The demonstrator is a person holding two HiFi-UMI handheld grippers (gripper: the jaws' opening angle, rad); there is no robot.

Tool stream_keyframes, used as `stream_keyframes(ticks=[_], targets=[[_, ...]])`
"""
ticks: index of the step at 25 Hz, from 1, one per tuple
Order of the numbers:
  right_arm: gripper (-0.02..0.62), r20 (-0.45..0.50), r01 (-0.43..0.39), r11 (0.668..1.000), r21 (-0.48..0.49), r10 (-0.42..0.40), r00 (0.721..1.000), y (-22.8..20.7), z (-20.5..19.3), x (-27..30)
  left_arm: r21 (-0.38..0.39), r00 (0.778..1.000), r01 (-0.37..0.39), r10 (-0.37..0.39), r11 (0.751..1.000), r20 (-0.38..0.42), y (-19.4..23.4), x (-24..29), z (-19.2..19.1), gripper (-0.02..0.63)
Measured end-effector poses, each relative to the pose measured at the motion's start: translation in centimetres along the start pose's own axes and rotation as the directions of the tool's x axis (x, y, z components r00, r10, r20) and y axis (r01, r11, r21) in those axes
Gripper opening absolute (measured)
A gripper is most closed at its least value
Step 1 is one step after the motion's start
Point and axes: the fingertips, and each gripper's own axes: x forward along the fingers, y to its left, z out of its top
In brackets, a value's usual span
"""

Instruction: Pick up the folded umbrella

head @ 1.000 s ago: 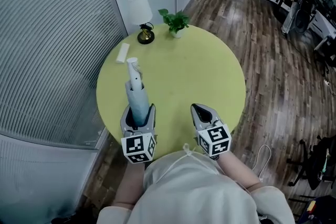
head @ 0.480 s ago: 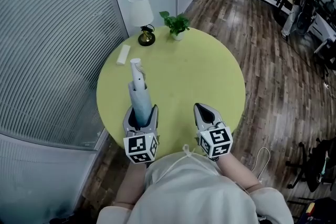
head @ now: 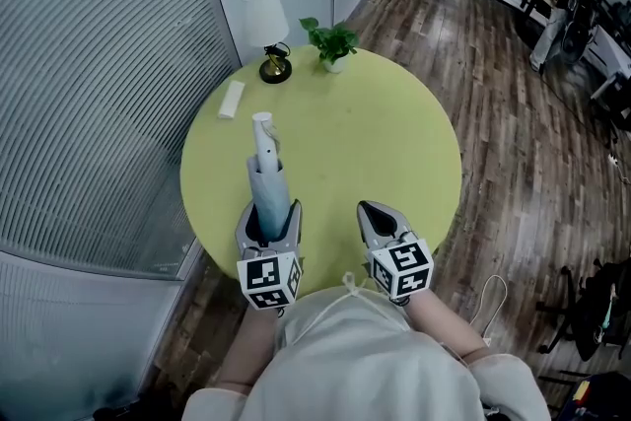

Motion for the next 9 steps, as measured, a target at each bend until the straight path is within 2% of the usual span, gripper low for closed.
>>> stream_keyframes(ticks=[9], targets=[[0.000, 0.015, 0.003, 1.000, -0.007, -0.003, 1.000, 0.6, 0.4, 0.8, -0.015, 1.000, -0.009, 0.009, 1.000, -0.013, 1.1, 0.0, -0.1, 0.304]])
